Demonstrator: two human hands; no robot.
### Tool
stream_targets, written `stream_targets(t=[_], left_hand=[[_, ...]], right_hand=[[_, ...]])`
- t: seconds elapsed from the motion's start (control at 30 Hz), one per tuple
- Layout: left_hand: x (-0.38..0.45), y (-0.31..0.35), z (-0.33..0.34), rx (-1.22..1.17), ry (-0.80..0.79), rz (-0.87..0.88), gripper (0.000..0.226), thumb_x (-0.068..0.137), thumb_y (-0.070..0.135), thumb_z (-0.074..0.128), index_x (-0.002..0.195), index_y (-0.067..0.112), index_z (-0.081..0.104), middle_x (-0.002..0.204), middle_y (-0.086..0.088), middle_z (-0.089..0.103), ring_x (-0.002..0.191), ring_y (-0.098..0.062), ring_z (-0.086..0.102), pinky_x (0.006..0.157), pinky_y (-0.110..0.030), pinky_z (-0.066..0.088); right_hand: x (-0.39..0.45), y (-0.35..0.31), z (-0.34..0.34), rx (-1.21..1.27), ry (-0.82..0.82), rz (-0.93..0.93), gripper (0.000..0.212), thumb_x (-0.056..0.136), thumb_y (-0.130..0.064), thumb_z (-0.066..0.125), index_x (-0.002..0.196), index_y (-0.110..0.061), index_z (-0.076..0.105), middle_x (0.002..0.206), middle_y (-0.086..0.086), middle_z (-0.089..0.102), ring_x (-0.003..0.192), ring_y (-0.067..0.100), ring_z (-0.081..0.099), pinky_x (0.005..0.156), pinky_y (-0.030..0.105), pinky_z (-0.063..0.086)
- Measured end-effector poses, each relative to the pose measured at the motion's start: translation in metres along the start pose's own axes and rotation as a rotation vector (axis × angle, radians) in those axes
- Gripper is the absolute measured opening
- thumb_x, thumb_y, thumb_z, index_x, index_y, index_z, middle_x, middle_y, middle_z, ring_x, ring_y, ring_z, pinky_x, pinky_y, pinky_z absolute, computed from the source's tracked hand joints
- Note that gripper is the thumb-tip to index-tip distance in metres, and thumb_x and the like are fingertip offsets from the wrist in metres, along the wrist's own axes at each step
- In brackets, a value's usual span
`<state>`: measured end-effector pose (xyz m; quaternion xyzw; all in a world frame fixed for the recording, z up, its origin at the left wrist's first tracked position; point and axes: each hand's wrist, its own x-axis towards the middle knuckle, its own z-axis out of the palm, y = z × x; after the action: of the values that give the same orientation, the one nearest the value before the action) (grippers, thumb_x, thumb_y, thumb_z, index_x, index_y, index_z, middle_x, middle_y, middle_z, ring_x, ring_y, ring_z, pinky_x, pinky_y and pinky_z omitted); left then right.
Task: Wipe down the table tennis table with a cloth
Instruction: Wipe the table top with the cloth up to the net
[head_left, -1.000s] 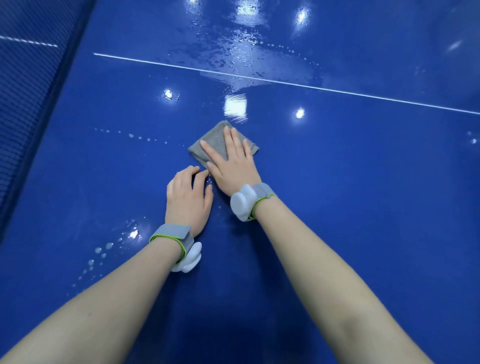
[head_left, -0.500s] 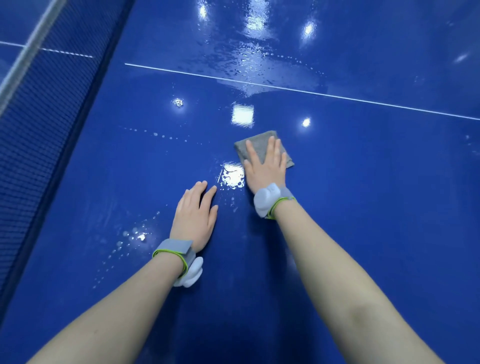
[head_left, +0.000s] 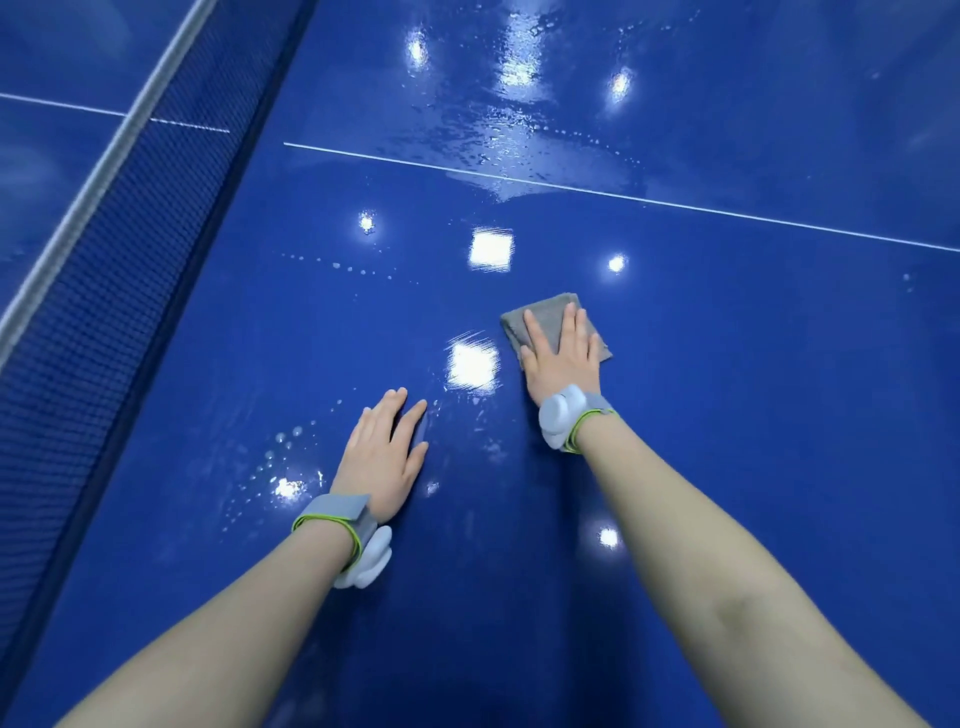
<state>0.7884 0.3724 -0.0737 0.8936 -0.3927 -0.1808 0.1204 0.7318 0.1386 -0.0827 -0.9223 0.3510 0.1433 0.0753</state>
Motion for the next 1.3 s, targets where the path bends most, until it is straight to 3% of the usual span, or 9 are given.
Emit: stream_targets(t=[0.07, 0.17, 0.4, 0.5, 0.73, 0.93, 1.13, 1.2, 1.3], left_hand=[[-0.004, -0.001, 0.002, 0.023, -0.031, -0.019, 0.054, 0.100, 0.041, 0.020, 0.148, 0.018, 0.015, 0.156, -0.002, 0.004, 0.144, -0.016, -0.002, 0.109, -0.023, -0.013], [-0.013, 0.002, 0.003, 0.016, -0.060, -0.043, 0.054, 0.100, 0.034, 0.030, 0.148, 0.019, 0.010, 0.157, -0.001, -0.003, 0.144, -0.016, -0.008, 0.110, -0.026, -0.013], [-0.034, 0.000, 0.005, 0.041, -0.136, -0.075, 0.065, 0.094, 0.052, 0.015, 0.148, 0.020, 0.001, 0.156, 0.000, -0.011, 0.143, -0.015, -0.013, 0.110, -0.027, -0.015], [-0.050, -0.003, 0.005, 0.042, -0.149, -0.091, 0.060, 0.100, 0.039, 0.028, 0.148, 0.021, -0.002, 0.156, 0.001, -0.013, 0.143, -0.014, -0.015, 0.112, -0.029, -0.014], [-0.070, -0.006, 0.008, 0.031, -0.162, -0.116, 0.060, 0.100, 0.038, 0.027, 0.148, 0.022, -0.004, 0.155, 0.002, -0.016, 0.142, -0.013, -0.017, 0.112, -0.029, -0.013], [-0.083, -0.007, 0.010, 0.023, -0.150, -0.128, 0.061, 0.099, 0.039, 0.030, 0.148, 0.021, -0.002, 0.156, 0.001, -0.015, 0.143, -0.014, -0.016, 0.113, -0.030, -0.013], [-0.095, -0.007, 0.013, 0.010, -0.153, -0.130, 0.062, 0.099, 0.039, 0.031, 0.149, 0.021, -0.001, 0.156, 0.001, -0.014, 0.143, -0.014, -0.015, 0.113, -0.031, -0.011], [-0.103, -0.010, 0.012, 0.023, -0.159, -0.122, 0.061, 0.099, 0.039, 0.030, 0.148, 0.021, -0.001, 0.156, 0.001, -0.014, 0.143, -0.014, -0.015, 0.113, -0.031, -0.011], [-0.117, -0.016, 0.013, 0.035, -0.172, -0.118, 0.060, 0.100, 0.039, 0.029, 0.148, 0.023, -0.003, 0.155, 0.002, -0.015, 0.143, -0.014, -0.016, 0.113, -0.031, -0.011]], right_hand=[[-0.009, -0.016, 0.004, -0.009, -0.008, -0.004, 0.053, 0.103, -0.042, 0.014, 0.150, -0.033, -0.008, 0.156, 0.019, -0.019, 0.144, 0.032, -0.018, 0.116, 0.048, -0.007], [-0.034, -0.048, 0.010, 0.006, -0.016, -0.137, 0.054, 0.103, -0.041, 0.016, 0.151, -0.031, -0.007, 0.155, 0.019, -0.020, 0.143, 0.033, -0.019, 0.114, 0.049, -0.011], [-0.078, -0.072, 0.024, -0.028, -0.048, -0.370, 0.058, 0.095, -0.046, 0.001, 0.151, -0.034, -0.002, 0.156, 0.015, -0.018, 0.144, 0.029, -0.019, 0.110, 0.042, -0.021], [-0.076, -0.049, 0.021, -0.046, -0.041, -0.323, 0.053, 0.103, -0.040, 0.016, 0.151, -0.032, -0.005, 0.156, 0.016, -0.019, 0.144, 0.029, -0.020, 0.114, 0.043, -0.014], [-0.083, -0.025, 0.022, -0.009, -0.035, -0.068, 0.053, 0.103, -0.041, 0.016, 0.151, -0.032, -0.005, 0.156, 0.018, -0.017, 0.145, 0.029, -0.017, 0.118, 0.045, -0.006], [-0.119, -0.064, 0.036, -0.022, -0.028, -0.175, 0.053, 0.102, -0.044, 0.016, 0.150, -0.035, -0.005, 0.156, 0.019, -0.016, 0.144, 0.032, -0.016, 0.116, 0.046, -0.006], [-0.156, -0.076, 0.050, 0.025, -0.046, -0.227, 0.055, 0.090, -0.044, 0.024, 0.135, -0.032, 0.051, 0.143, 0.021, 0.044, 0.133, 0.034, 0.042, 0.103, 0.049, 0.039], [-0.155, -0.060, 0.049, 0.014, 0.044, -0.197, 0.050, 0.096, -0.042, 0.026, 0.143, -0.031, 0.040, 0.151, 0.024, 0.027, 0.141, 0.035, 0.027, 0.110, 0.047, 0.029], [-0.150, -0.033, 0.049, 0.038, 0.013, -0.037, 0.053, 0.103, -0.041, 0.021, 0.152, -0.032, 0.001, 0.157, 0.018, -0.014, 0.145, 0.030, -0.012, 0.117, 0.043, 0.000]])
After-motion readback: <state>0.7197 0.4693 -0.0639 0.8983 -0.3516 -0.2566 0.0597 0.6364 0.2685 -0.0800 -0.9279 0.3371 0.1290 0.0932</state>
